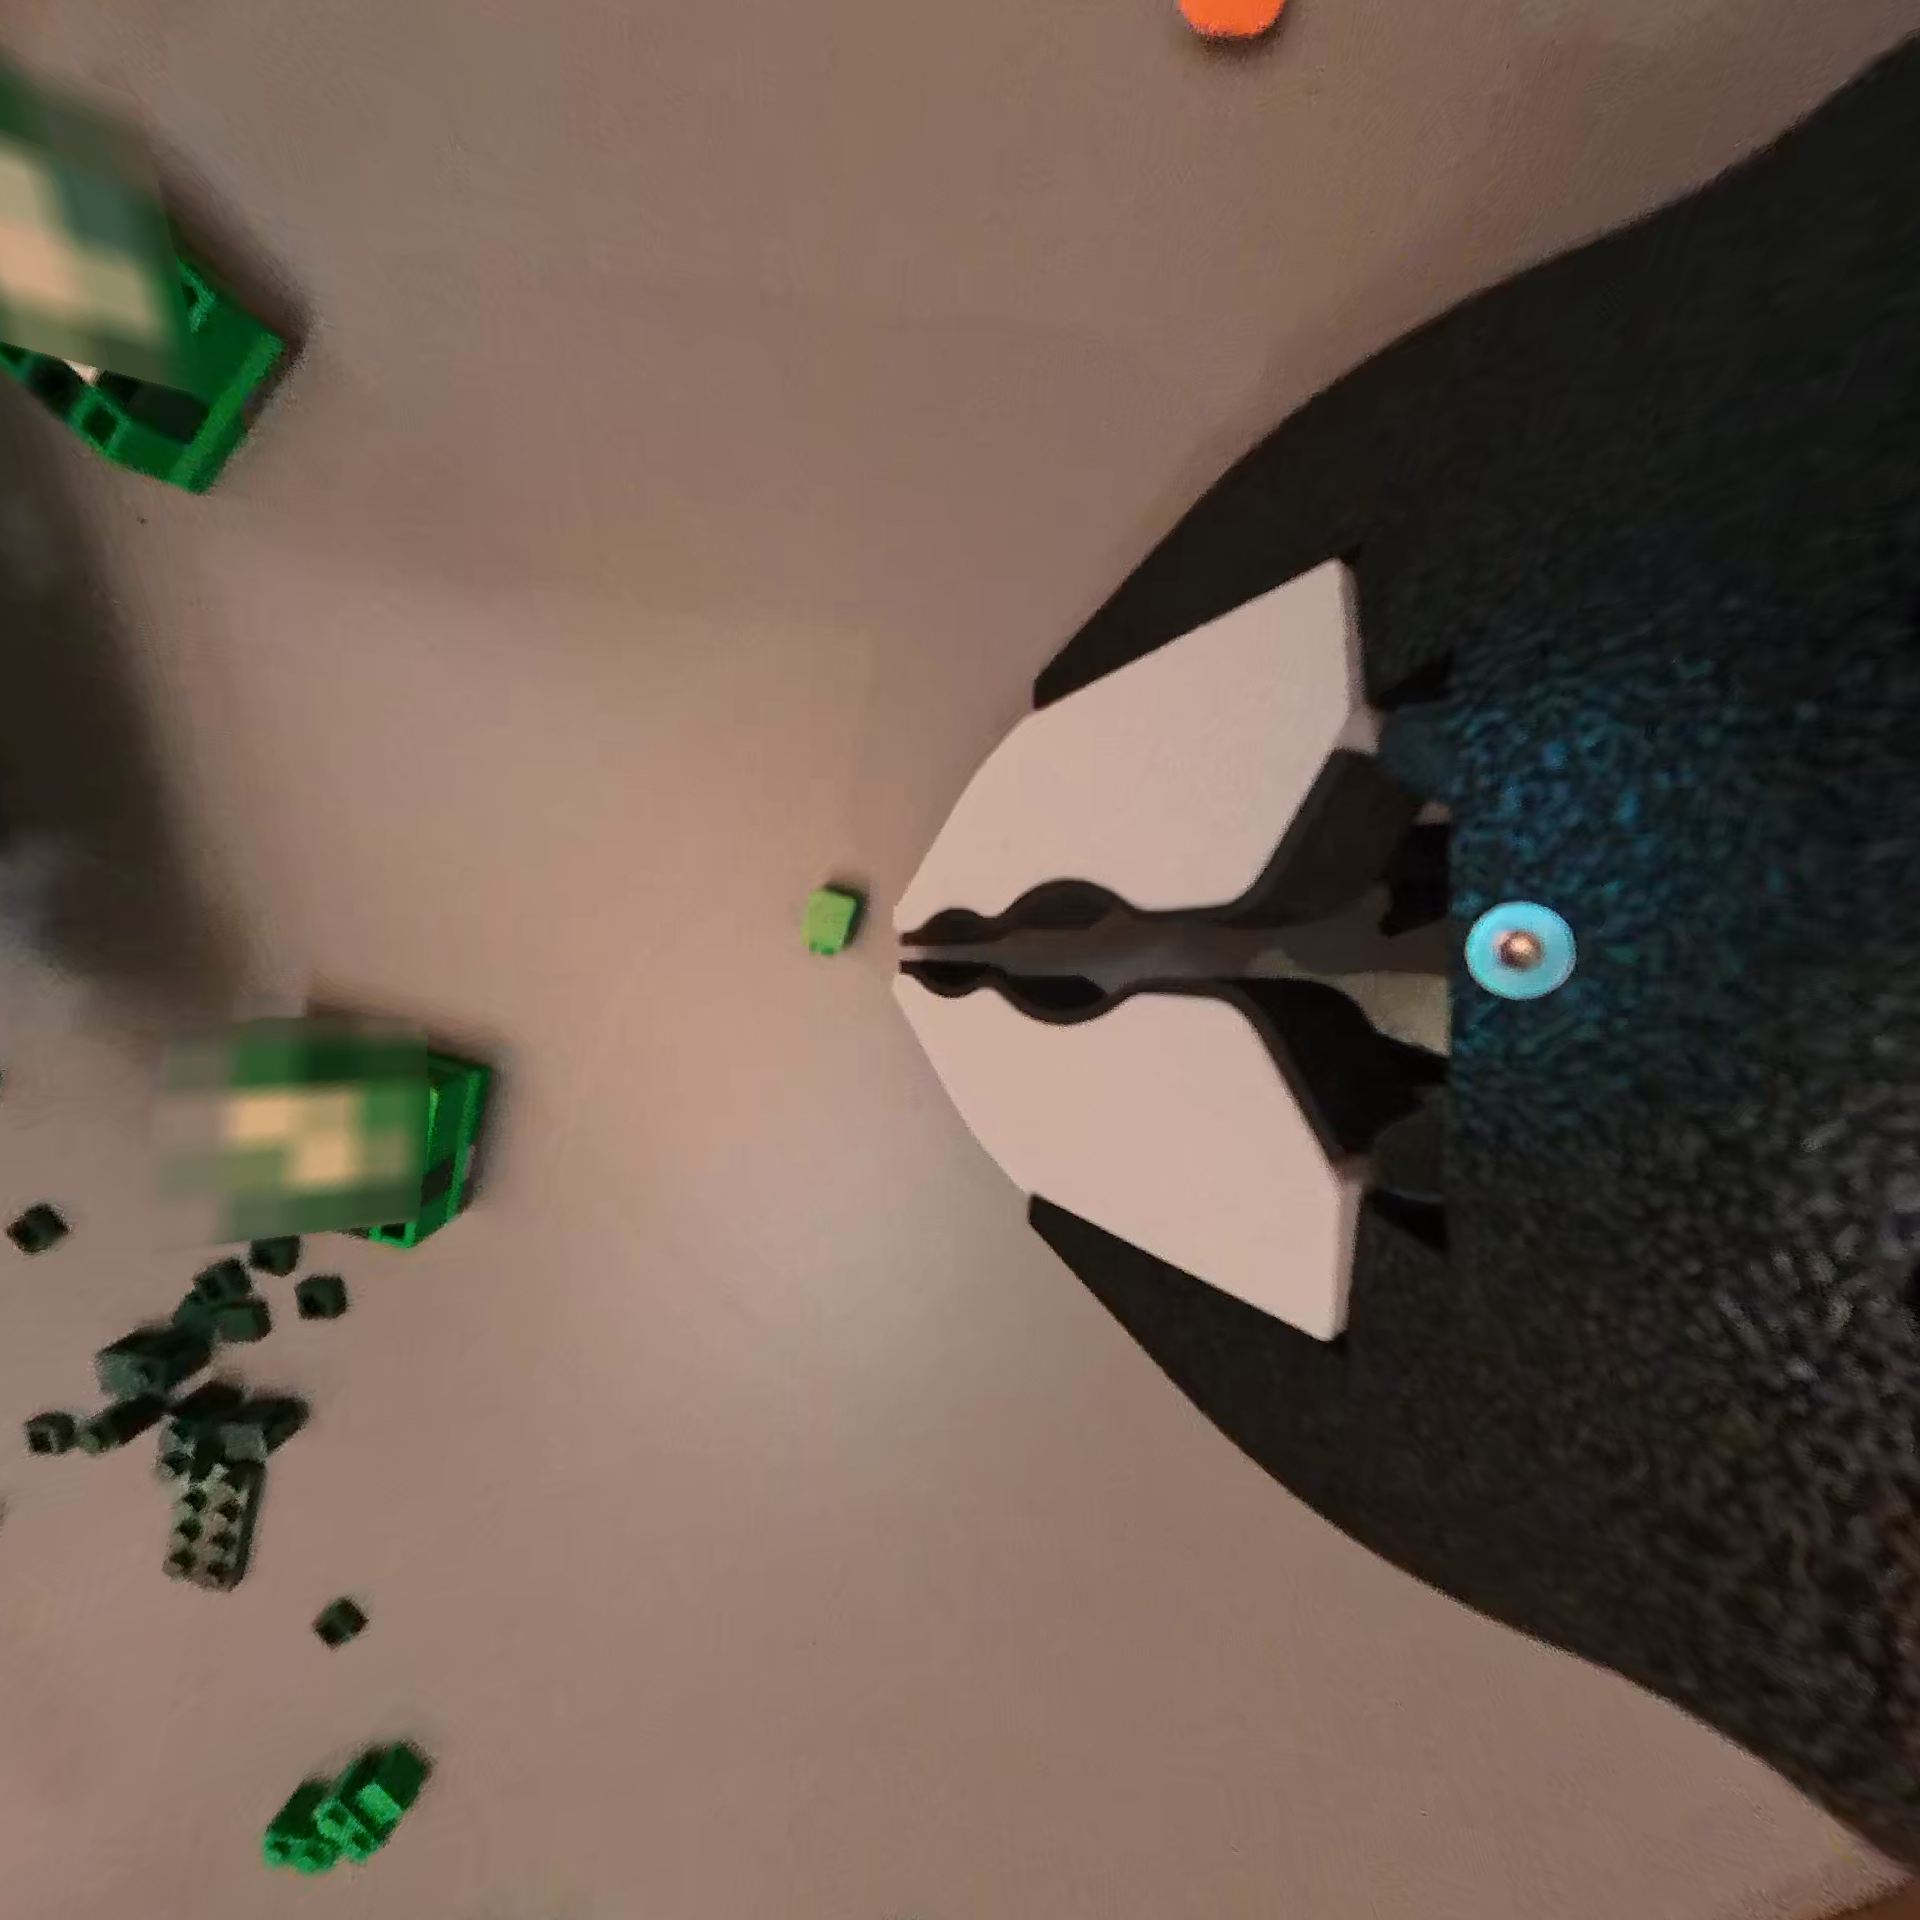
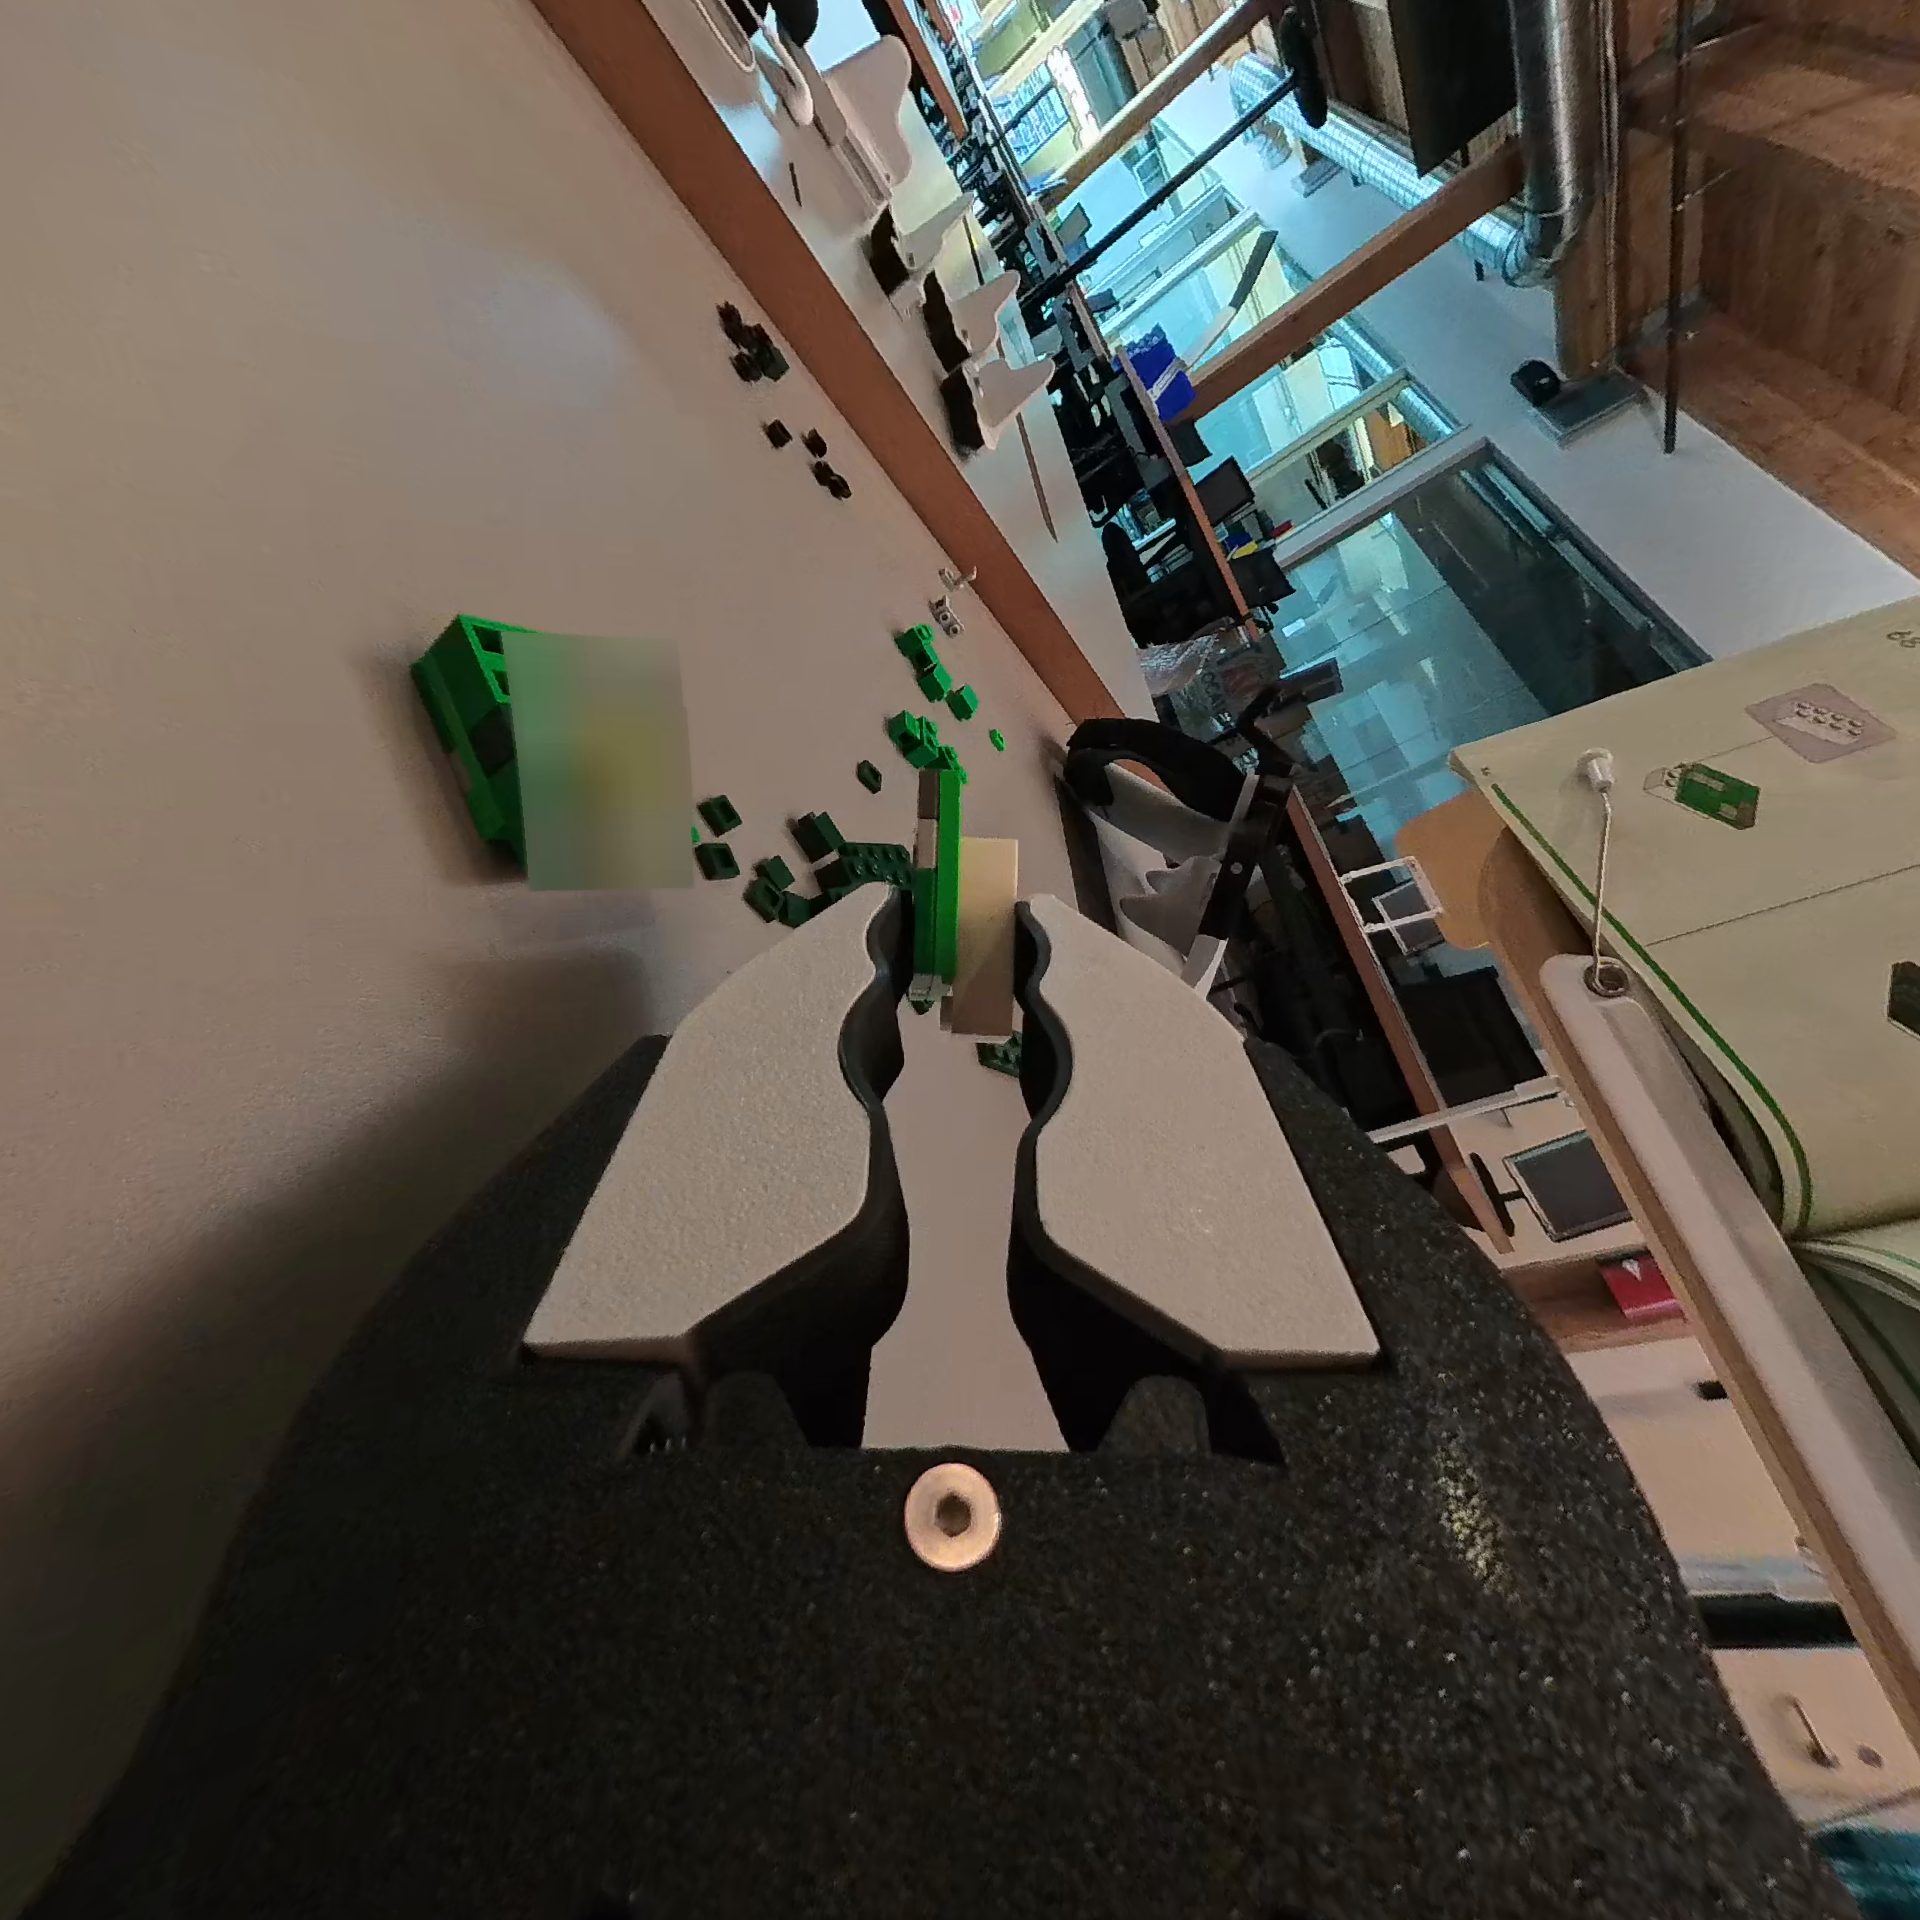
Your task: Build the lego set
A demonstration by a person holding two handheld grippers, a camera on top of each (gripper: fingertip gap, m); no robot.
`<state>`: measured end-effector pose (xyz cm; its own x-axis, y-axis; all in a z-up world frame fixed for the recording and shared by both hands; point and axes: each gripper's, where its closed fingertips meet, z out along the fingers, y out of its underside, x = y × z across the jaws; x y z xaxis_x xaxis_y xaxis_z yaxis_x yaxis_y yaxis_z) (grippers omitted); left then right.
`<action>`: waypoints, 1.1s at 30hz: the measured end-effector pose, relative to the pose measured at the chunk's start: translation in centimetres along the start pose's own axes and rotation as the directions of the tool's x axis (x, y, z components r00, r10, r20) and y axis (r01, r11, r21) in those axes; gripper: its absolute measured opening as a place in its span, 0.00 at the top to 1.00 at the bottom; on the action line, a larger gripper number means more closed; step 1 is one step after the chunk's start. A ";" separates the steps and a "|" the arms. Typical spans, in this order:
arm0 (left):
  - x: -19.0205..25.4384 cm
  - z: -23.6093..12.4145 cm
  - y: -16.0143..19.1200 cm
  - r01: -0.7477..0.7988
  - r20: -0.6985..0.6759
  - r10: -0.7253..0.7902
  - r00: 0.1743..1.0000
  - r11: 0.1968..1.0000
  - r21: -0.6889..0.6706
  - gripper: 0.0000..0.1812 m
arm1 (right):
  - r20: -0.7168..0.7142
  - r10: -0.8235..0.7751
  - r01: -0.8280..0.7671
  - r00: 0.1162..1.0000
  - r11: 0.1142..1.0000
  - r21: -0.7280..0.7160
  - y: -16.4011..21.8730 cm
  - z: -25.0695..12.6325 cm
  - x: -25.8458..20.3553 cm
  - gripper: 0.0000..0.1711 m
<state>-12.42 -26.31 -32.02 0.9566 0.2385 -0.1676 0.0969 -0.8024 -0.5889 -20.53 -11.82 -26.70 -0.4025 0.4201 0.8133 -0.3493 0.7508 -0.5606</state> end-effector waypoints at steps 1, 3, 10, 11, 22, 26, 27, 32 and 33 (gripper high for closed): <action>-0.1 0.1 0.0 0.000 0.006 0.000 1.000 1.000 -0.010 1.00 | 0.001 -0.002 0.002 1.000 1.000 0.000 0.0 0.0 0.0 0.90; 0.4 0.4 -0.2 -0.009 -0.026 0.009 1.000 1.000 -0.013 1.00 | 0.004 -0.002 0.002 1.000 1.000 0.002 -0.1 0.0 -0.1 0.90; 1.6 0.1 -1.5 -0.313 -0.073 0.317 0.946 0.948 0.055 0.87 | 0.004 0.005 -0.005 1.000 1.000 0.002 -0.1 0.0 -0.1 0.90; 1.3 0.0 -1.5 -0.377 -0.068 0.380 0.923 0.925 0.044 0.86 | 0.006 0.004 -0.004 1.000 1.000 0.002 -0.1 0.0 -0.1 0.90; 1.8 -0.3 -1.8 -0.811 -0.391 0.750 0.533 0.585 0.019 0.83 | 0.018 0.006 -0.006 1.000 1.000 -0.005 0.1 0.1 -0.3 0.89; 1.9 0.3 -2.5 -0.856 -0.446 0.776 0.446 0.515 0.039 0.83 | 0.025 0.008 -0.008 1.000 1.000 -0.008 0.1 0.2 -0.4 0.89; 2.1 0.5 -2.5 -0.865 -0.458 0.781 0.425 0.499 0.048 0.83 | 0.025 0.008 -0.008 1.000 1.000 -0.007 0.1 0.1 -0.4 0.89; 1.6 1.1 -1.8 -0.896 -0.514 0.769 0.379 0.444 0.003 0.85 | 0.033 0.010 -0.010 0.999 1.000 -0.007 0.1 0.2 -0.6 0.89; 1.5 1.1 -1.8 -0.894 -0.516 0.766 0.382 0.447 0.002 0.86 | 0.034 0.010 -0.010 0.999 1.000 -0.007 0.1 0.2 -0.6 0.89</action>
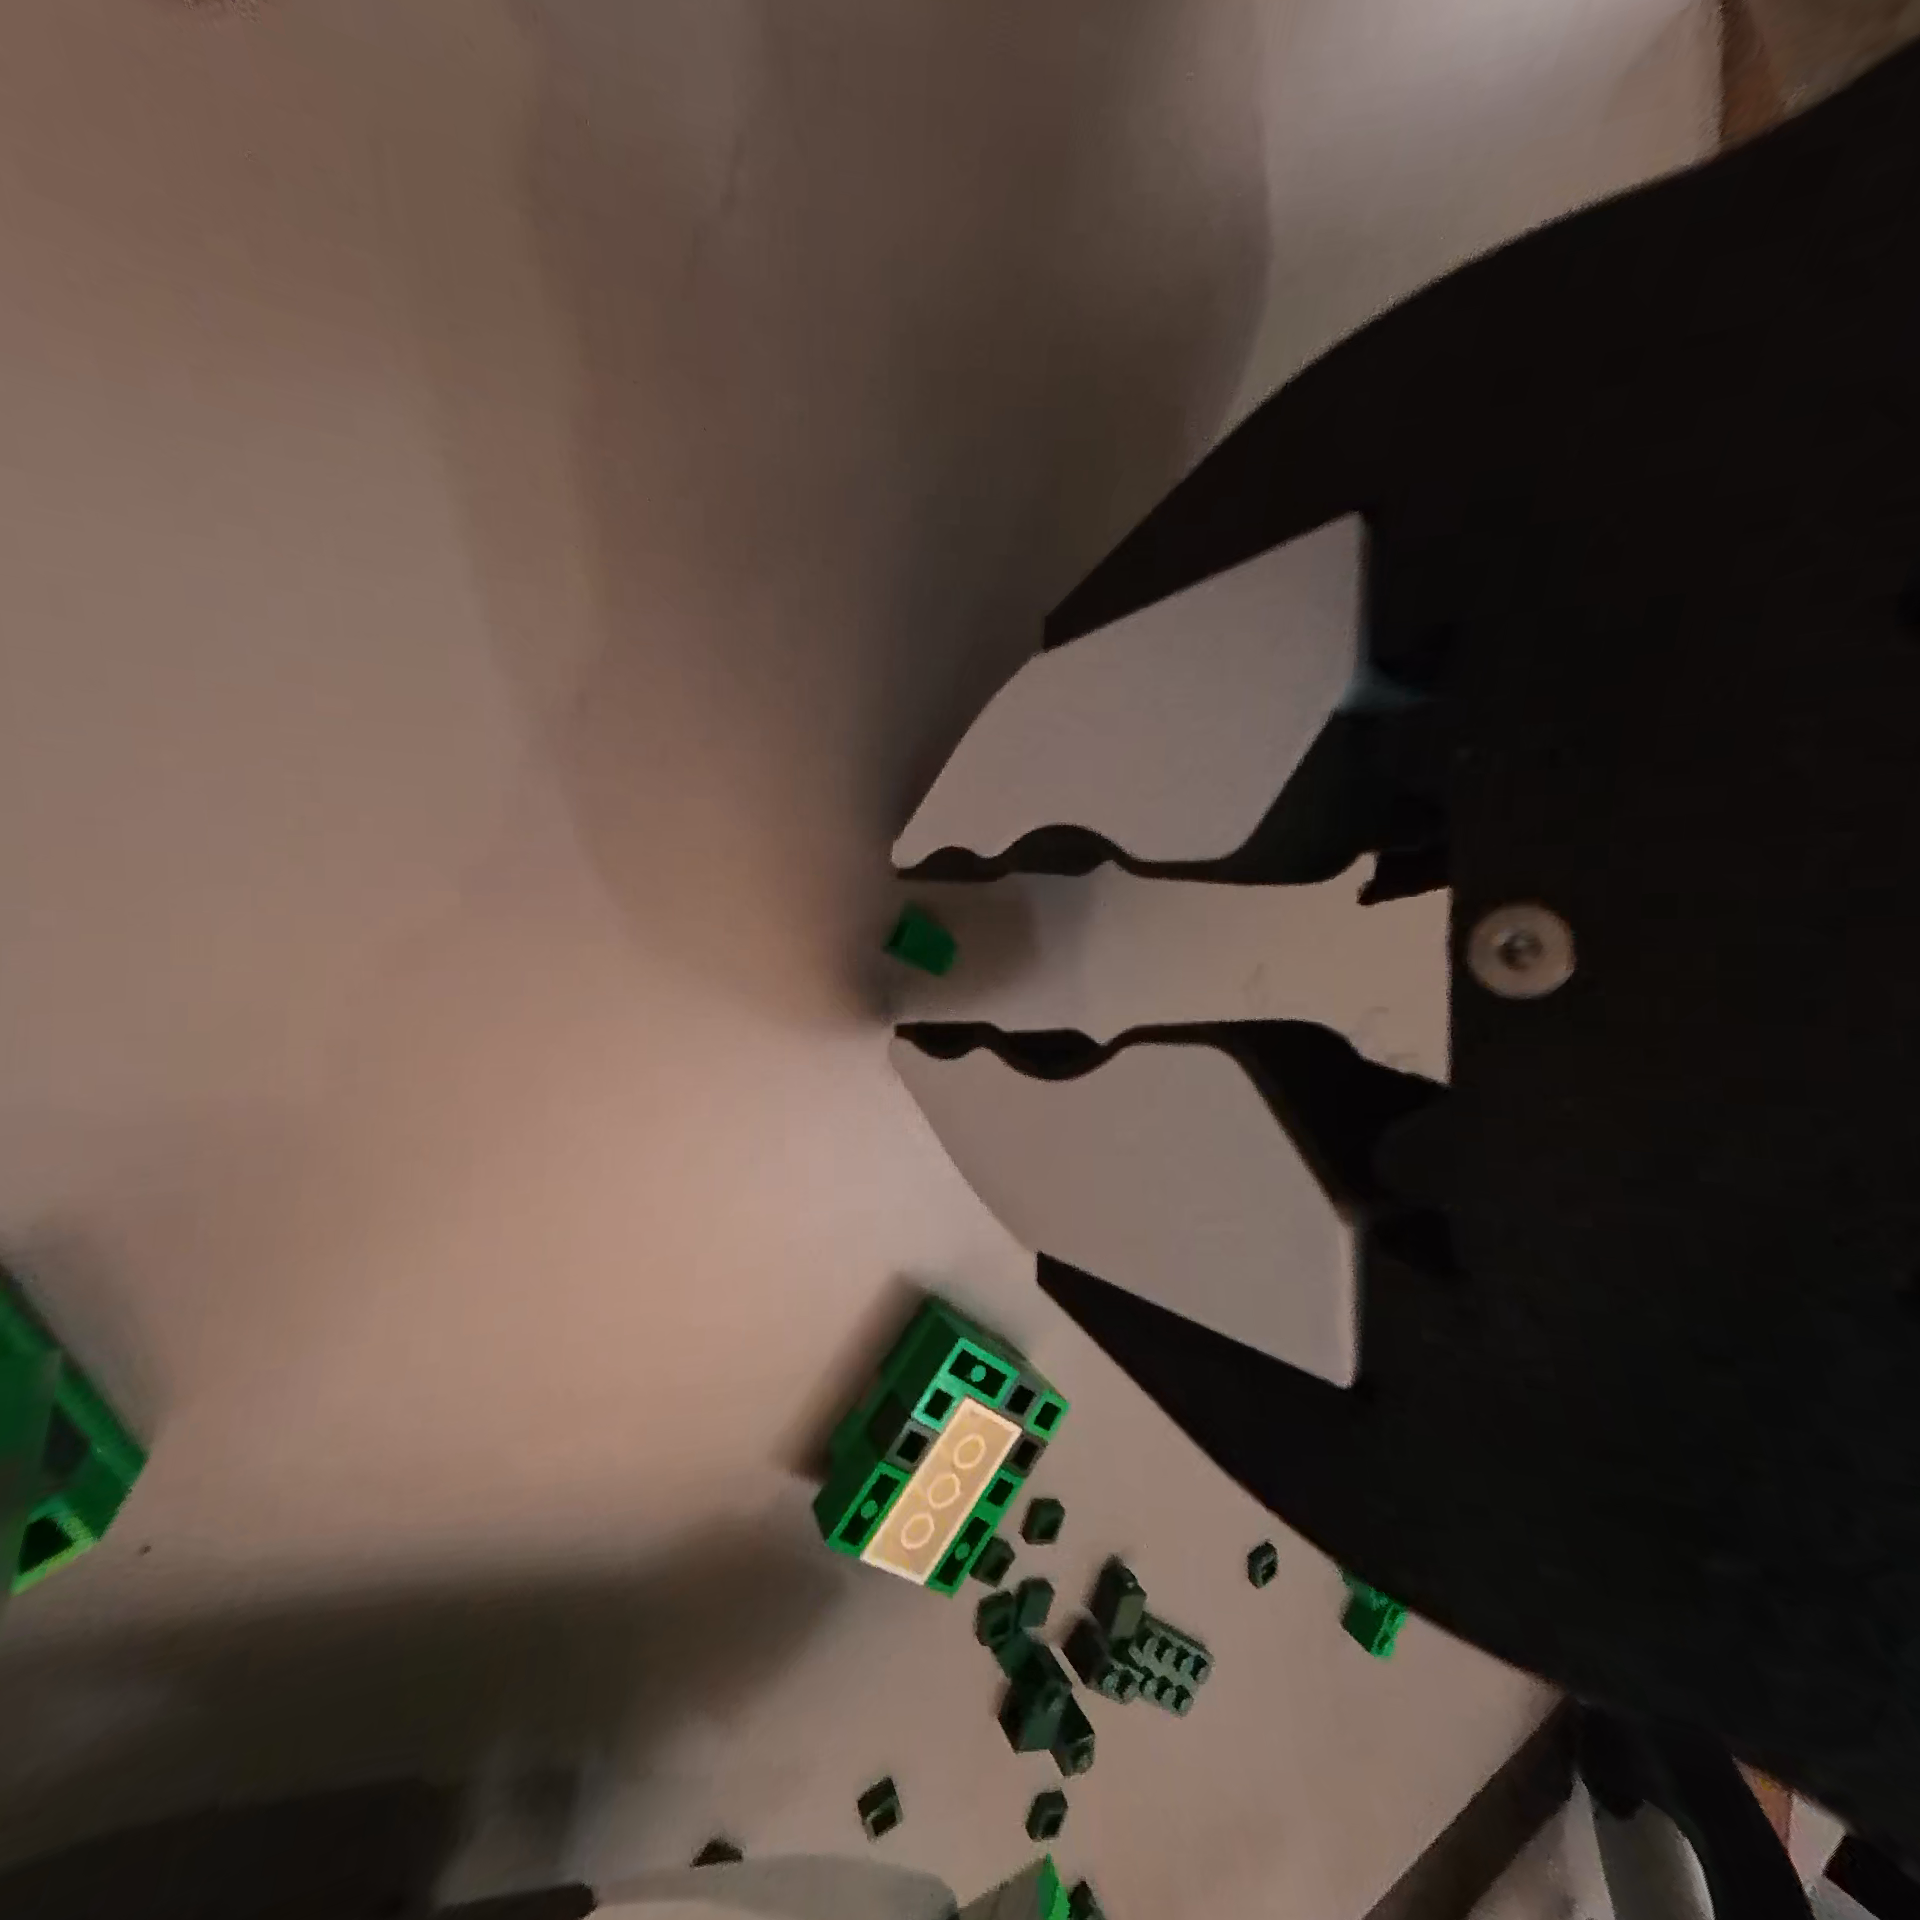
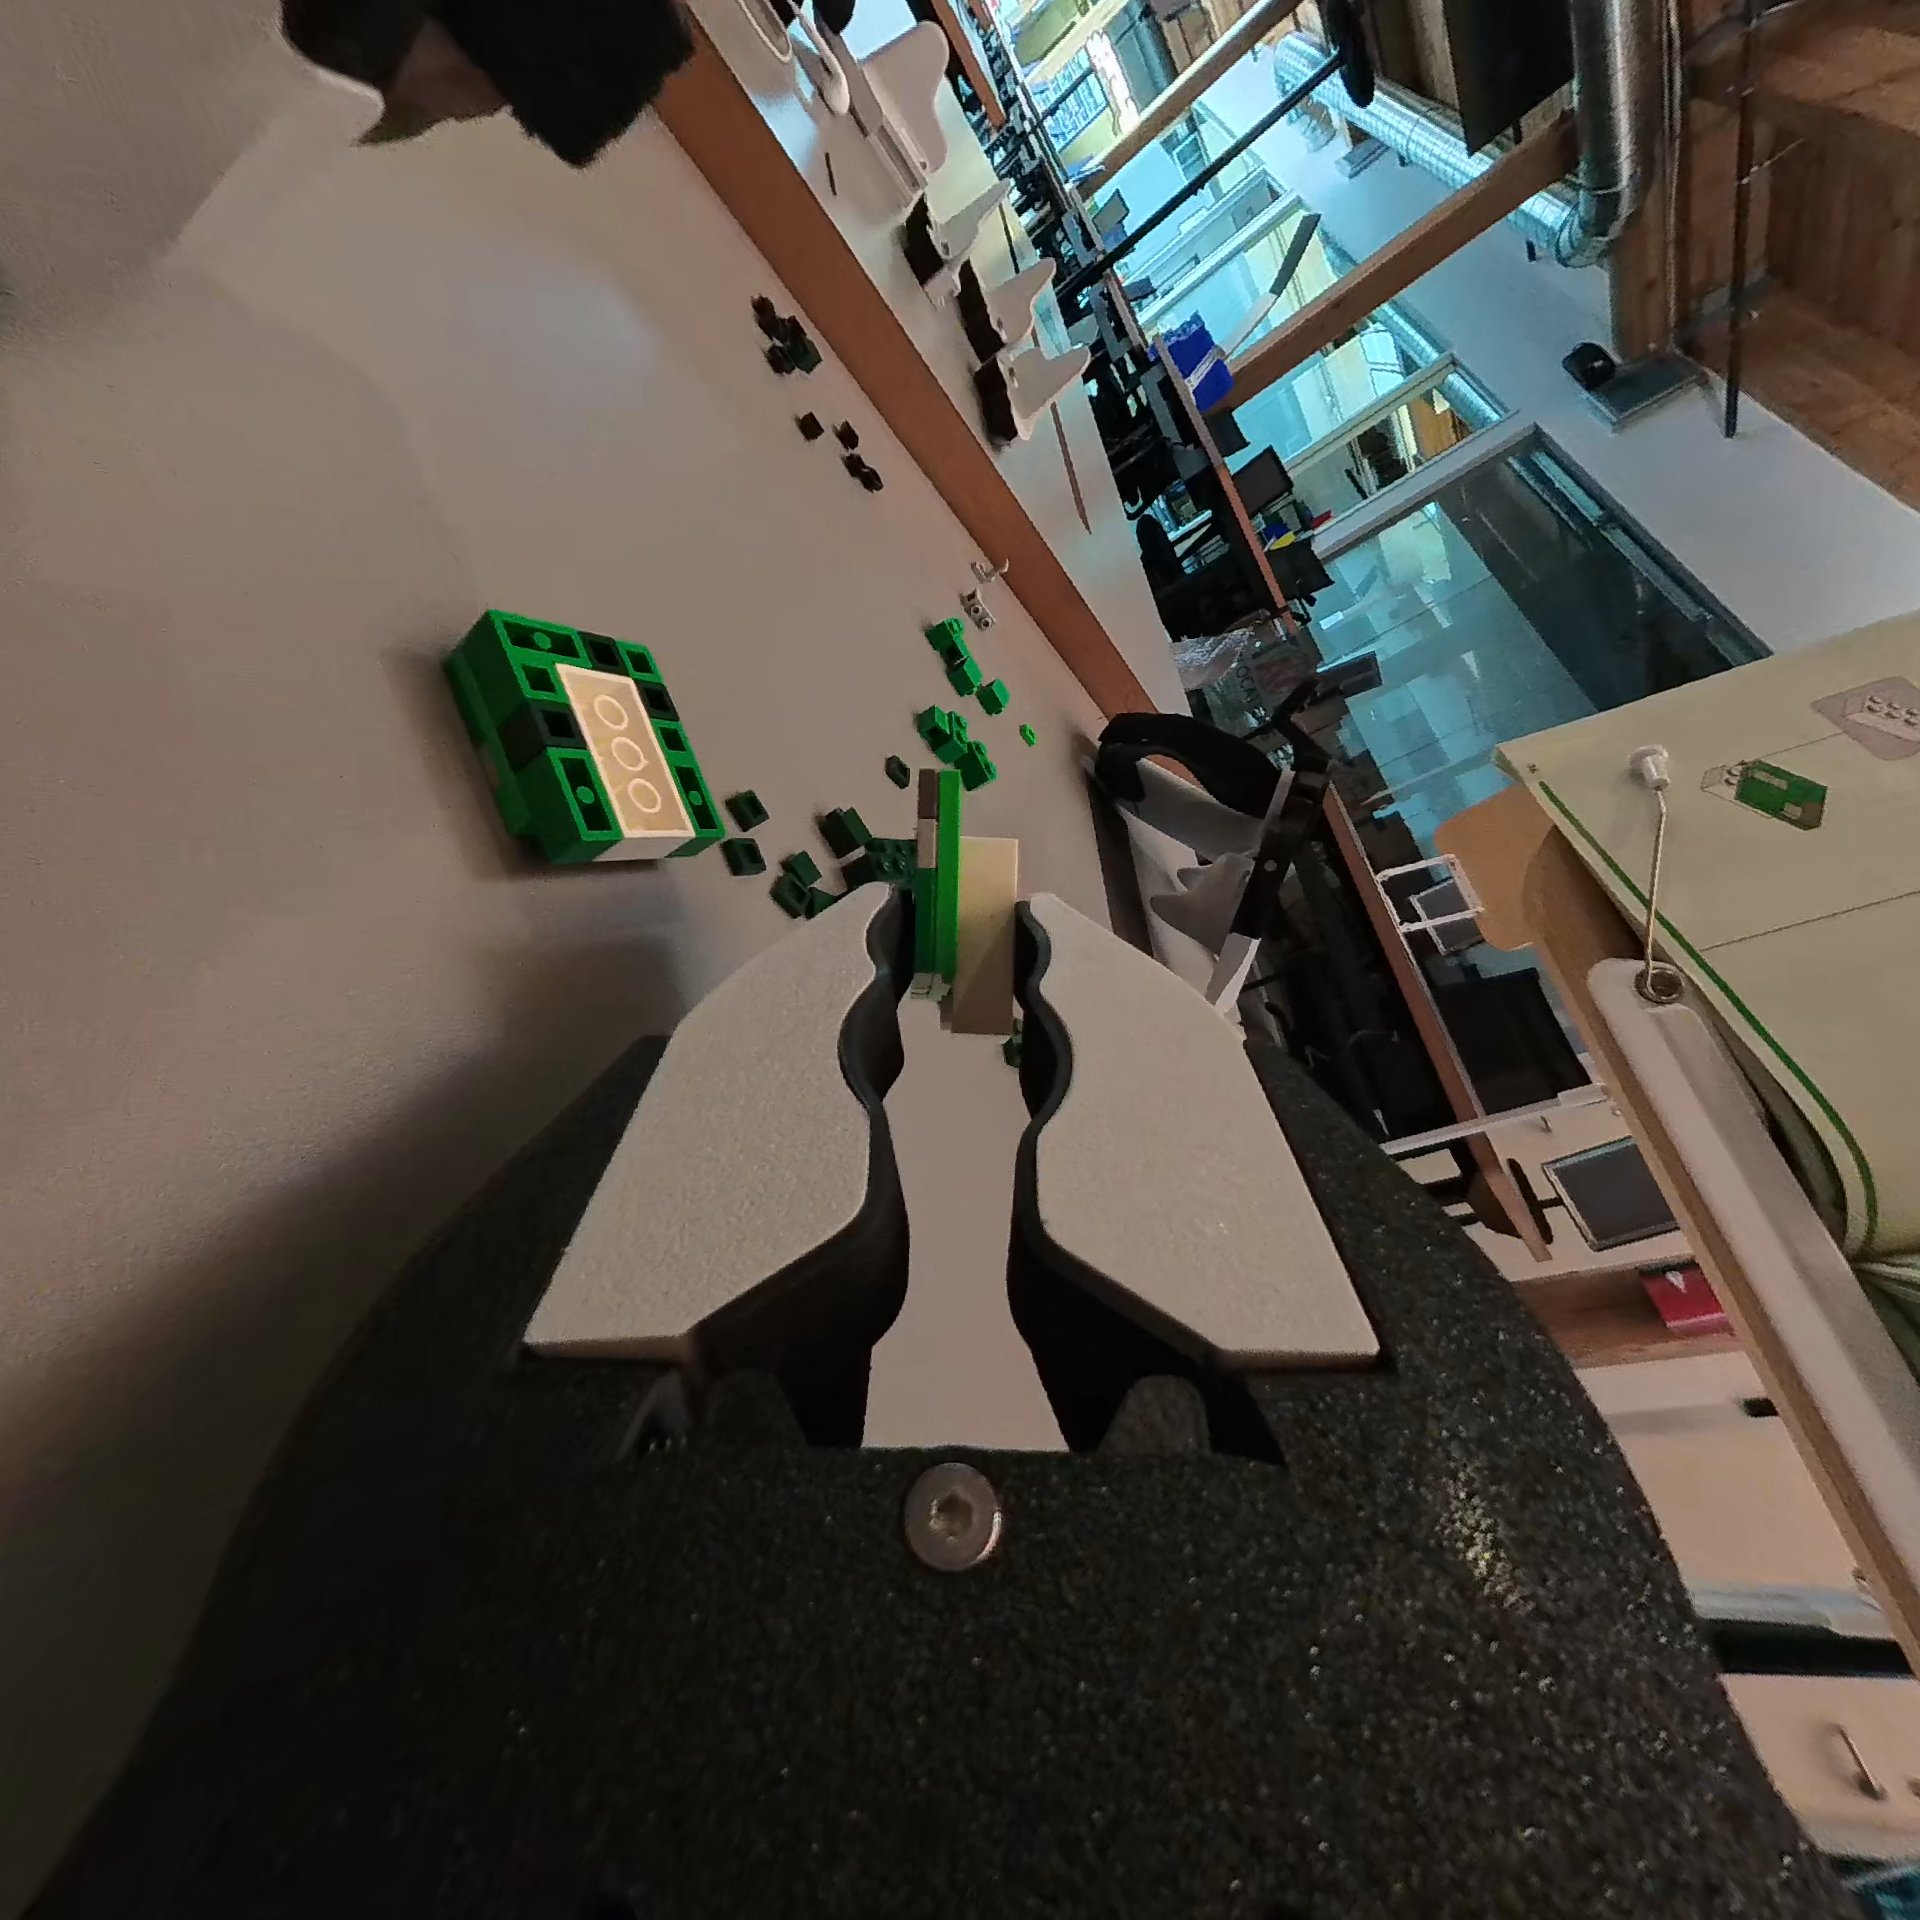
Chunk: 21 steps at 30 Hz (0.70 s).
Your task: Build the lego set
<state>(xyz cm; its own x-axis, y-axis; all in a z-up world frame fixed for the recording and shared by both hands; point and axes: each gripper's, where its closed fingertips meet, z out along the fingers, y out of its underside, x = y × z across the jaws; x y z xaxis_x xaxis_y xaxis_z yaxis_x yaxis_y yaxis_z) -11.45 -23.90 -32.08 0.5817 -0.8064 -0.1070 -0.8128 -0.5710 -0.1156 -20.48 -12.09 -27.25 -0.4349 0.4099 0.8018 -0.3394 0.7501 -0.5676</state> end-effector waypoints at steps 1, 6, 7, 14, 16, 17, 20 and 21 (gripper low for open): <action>-0.1 -0.1 0.0 0.004 0.001 -0.004 1.000 1.000 0.004 0.88 | 0.001 0.000 0.000 1.000 1.000 0.000 0.0 0.0 0.0 0.89; 0.0 0.2 0.2 0.008 -0.006 -0.008 1.000 1.000 -0.003 0.92 | 0.007 0.000 0.000 1.000 1.000 -0.002 0.0 0.0 -0.1 0.89; 0.1 0.3 0.3 0.008 -0.007 -0.008 1.000 1.000 -0.008 0.92 | 0.007 0.000 0.000 1.000 1.000 -0.002 0.0 0.1 -0.1 0.89; 0.0 0.4 0.5 0.054 -0.016 -0.054 0.998 0.999 -0.001 0.96 | 0.007 -0.001 0.001 1.000 1.000 -0.001 -0.1 0.0 -0.1 0.90; -0.6 0.2 0.7 0.128 0.021 -0.128 0.992 0.992 0.023 0.96 | -0.004 -0.008 0.008 1.000 1.000 0.007 -0.3 -0.1 0.0 0.90; -1.3 0.0 0.7 0.177 0.058 -0.180 0.982 0.983 0.058 0.96 | -0.016 -0.011 0.012 1.000 1.000 0.015 -0.5 -0.2 0.1 0.89; -4.5 -2.0 0.8 0.378 0.227 -0.443 0.867 0.883 0.277 0.96 | -0.064 -0.021 0.024 0.998 0.999 0.043 -1.2 -0.6 0.7 0.90; -5.7 -3.2 0.7 0.415 0.273 -0.534 0.800 0.822 0.391 0.96 | -0.087 -0.036 0.040 0.996 0.998 0.047 -1.4 -0.7 1.0 0.90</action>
